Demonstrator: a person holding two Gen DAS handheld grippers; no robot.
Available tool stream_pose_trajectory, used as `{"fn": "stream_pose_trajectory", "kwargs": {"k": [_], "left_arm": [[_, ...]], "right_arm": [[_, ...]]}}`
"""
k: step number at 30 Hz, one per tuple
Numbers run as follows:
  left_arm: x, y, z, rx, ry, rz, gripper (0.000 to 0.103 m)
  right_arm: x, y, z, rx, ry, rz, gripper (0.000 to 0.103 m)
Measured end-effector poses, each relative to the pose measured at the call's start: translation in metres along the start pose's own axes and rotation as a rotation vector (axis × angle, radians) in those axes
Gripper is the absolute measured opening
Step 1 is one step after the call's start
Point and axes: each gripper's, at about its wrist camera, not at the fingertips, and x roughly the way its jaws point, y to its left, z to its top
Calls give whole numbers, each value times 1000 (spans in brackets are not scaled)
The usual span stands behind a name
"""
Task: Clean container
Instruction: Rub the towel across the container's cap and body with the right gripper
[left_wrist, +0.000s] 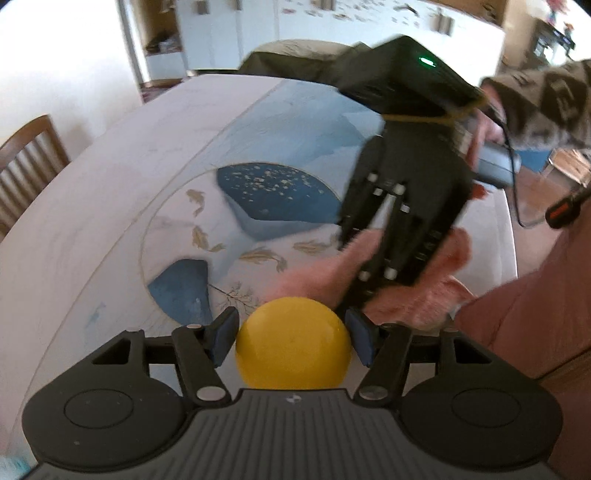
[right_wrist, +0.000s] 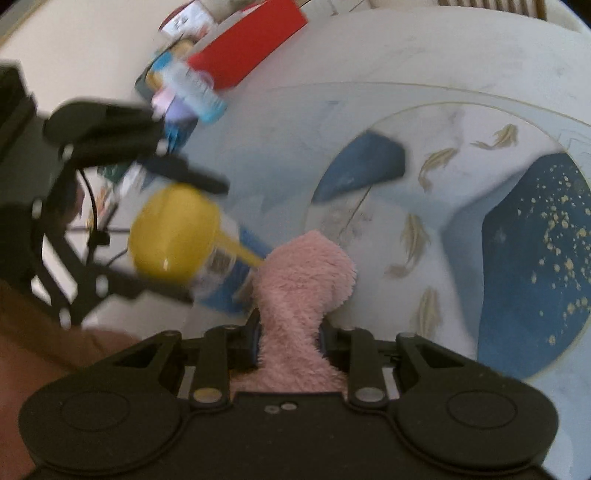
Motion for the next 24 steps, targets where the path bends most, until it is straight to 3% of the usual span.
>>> {"fn": "stream_pose_trajectory", "kwargs": {"k": [7, 12, 18, 24], "left_arm": [[-7, 2, -1, -212, -8, 91, 66], [-8, 1, -6, -321, -17, 134, 65], [-12, -5, -10, -319, -39, 151, 62], [-14, -9, -19, -256, -90, 125, 62]], "right_arm": [[-39, 0, 5, -3, -115, -37, 26], [-60, 9, 24, -33, -196, -17, 27], [-50, 25, 55, -99, -209, 33, 27], [-33, 28, 71, -107, -187, 118, 27]]}}
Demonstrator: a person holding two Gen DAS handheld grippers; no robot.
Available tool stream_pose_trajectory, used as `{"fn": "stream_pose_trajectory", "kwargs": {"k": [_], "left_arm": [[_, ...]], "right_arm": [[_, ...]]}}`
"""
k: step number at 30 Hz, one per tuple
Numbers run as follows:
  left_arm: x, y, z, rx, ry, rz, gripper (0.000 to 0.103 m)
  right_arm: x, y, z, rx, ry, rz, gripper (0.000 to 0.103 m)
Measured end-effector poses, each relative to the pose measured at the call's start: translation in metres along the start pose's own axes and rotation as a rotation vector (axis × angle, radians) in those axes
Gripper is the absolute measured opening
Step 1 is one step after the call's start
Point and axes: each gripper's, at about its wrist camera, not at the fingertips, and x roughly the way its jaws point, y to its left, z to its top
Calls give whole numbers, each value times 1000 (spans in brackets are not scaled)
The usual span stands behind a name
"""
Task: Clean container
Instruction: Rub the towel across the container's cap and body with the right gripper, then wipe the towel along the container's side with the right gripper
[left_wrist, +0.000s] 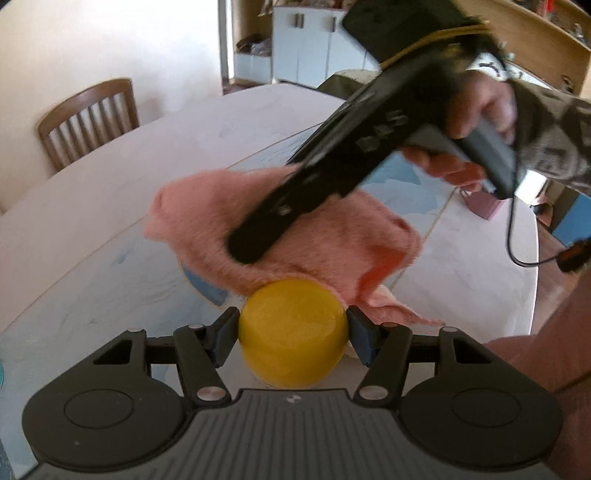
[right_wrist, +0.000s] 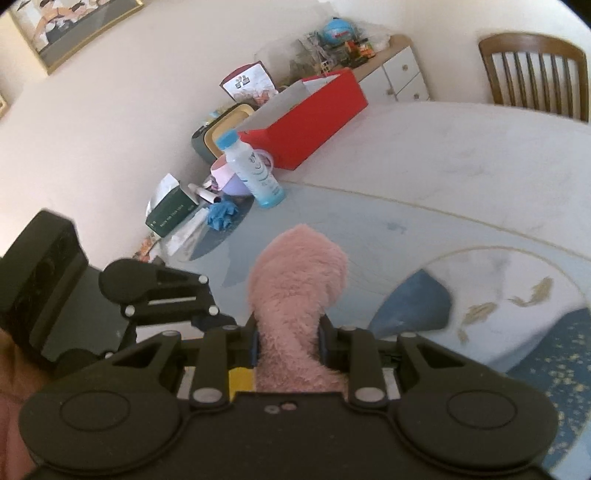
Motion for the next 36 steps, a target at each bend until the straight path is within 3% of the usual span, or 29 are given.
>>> {"fn": "stream_pose_trajectory", "kwargs": {"k": [10, 17, 24, 29, 36], "left_arm": [[2, 1, -7, 4, -52, -4, 62], [1, 0, -8, -14, -61, -9, 62], [4, 5, -2, -38, -56, 7, 62], [10, 28, 5, -117, -61, 32, 62], [16, 53, 16, -182, -72, 61, 62]], "right_arm": [[41, -51, -17, 228, 83, 81, 27], [47, -61, -31, 246, 142, 33, 27], [32, -54, -46, 198, 164, -58, 26], [17, -35, -46, 104, 151, -157, 26], [7, -14, -34, 23, 120, -196, 26]]}}
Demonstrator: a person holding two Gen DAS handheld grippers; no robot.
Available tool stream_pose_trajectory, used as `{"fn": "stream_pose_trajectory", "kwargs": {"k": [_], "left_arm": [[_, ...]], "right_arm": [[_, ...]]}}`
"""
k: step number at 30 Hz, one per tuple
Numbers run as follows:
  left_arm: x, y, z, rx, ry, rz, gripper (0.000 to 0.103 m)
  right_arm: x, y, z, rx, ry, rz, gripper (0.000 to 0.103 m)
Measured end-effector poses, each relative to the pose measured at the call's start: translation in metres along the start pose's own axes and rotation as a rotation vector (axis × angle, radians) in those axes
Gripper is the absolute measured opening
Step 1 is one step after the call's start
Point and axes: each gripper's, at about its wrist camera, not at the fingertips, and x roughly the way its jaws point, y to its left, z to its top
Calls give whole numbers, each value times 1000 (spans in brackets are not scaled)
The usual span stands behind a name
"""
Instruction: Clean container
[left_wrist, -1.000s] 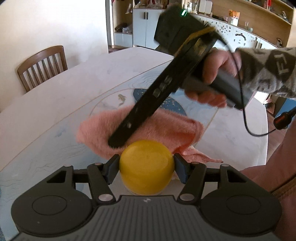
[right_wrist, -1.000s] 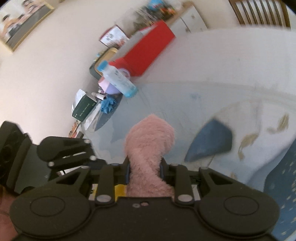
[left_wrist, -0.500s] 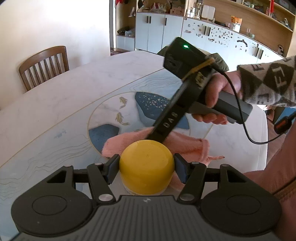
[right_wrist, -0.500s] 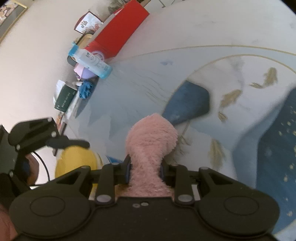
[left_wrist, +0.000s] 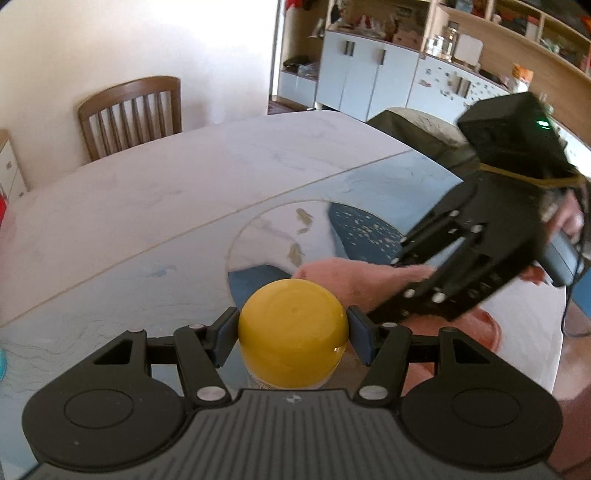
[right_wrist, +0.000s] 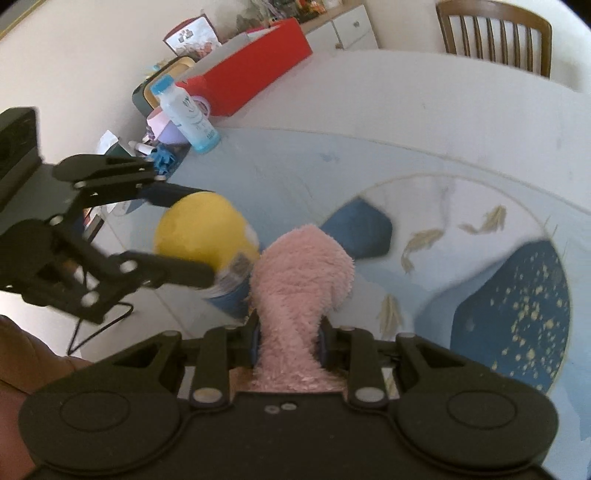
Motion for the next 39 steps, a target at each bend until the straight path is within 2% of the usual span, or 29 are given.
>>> {"fn": "stream_pose_trajectory", "kwargs": {"k": [5, 10, 18, 21, 27, 32, 39], "left_arm": [[7, 12, 8, -36, -2, -1, 62], [9, 14, 11, -38, -4, 1, 62], [8, 14, 10, -45, -8, 0, 62], [8, 16, 11, -65, -6, 1, 62], [7, 13, 12, -81, 5, 7, 62], [2, 14, 12, -107, -6, 9, 66], [-7, 11, 12, -136, -23, 14, 66]], "right_arm": [[-6, 11, 11, -43, -33, 2, 26], [-1, 15, 18, -81, -24, -19, 26], [24, 8, 14, -94, 41, -58, 27], [33, 2, 8, -73, 66, -71, 30], [19, -6, 2, 2, 4, -74, 42], [0, -2, -2, 13, -48, -92, 45], [-27, 12, -6, 35, -151, -120, 52]]}}
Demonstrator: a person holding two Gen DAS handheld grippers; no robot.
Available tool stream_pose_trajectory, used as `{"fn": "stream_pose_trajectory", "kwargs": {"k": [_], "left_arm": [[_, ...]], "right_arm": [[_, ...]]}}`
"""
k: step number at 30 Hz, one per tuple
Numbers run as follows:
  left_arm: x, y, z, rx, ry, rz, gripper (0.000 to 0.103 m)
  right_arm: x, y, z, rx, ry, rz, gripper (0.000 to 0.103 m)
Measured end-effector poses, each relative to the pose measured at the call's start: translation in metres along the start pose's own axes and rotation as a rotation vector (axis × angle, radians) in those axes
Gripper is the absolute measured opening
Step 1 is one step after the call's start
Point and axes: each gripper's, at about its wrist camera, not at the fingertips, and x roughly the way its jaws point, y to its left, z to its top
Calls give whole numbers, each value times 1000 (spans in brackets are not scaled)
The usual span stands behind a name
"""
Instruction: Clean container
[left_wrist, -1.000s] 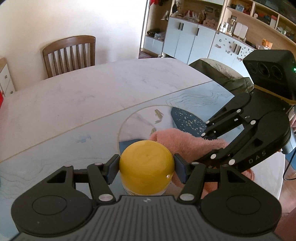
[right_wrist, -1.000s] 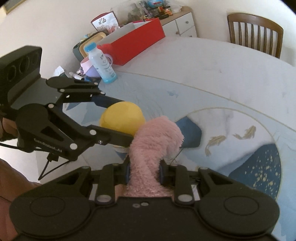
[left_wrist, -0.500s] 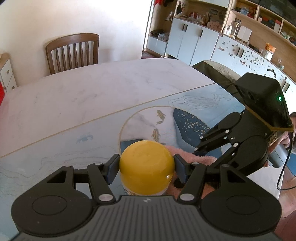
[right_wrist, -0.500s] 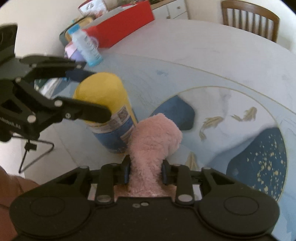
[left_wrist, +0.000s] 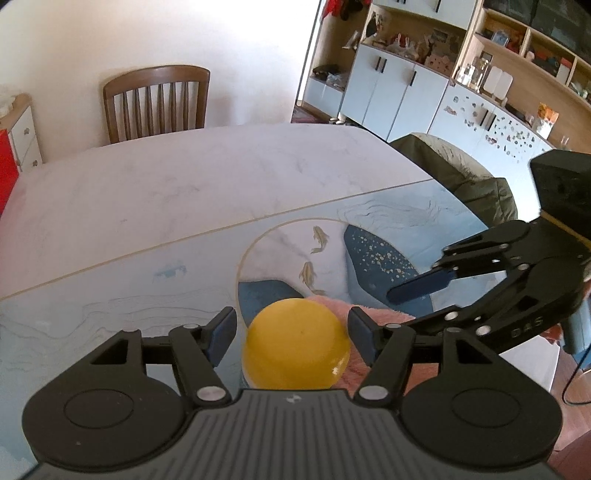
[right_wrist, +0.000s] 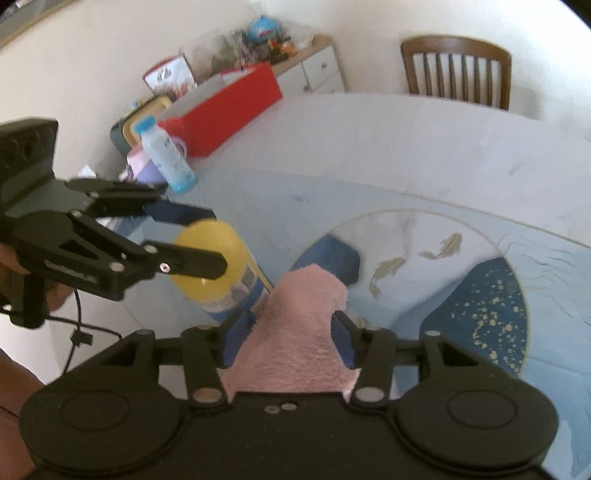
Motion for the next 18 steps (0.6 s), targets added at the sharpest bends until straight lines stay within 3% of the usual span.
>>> {"fn": "stream_pose_trajectory", "kwargs": {"k": [2, 4, 11, 18], "left_arm": [[-5, -1, -1, -7, -6, 4, 70], [-11, -2, -2, -21, -19, 4, 83], [-28, -8, -4, -38, -40, 34, 84], [-42, -16, -12, -58, -47, 28, 96]], "right_arm": [[-9, 4, -1, -2, -27, -8, 53], [-17, 11, -3, -17, -50, -23, 54], [-38, 30, -11, -22, -122, -80, 58], [-53, 45, -23, 7, -162, -121, 59]]}}
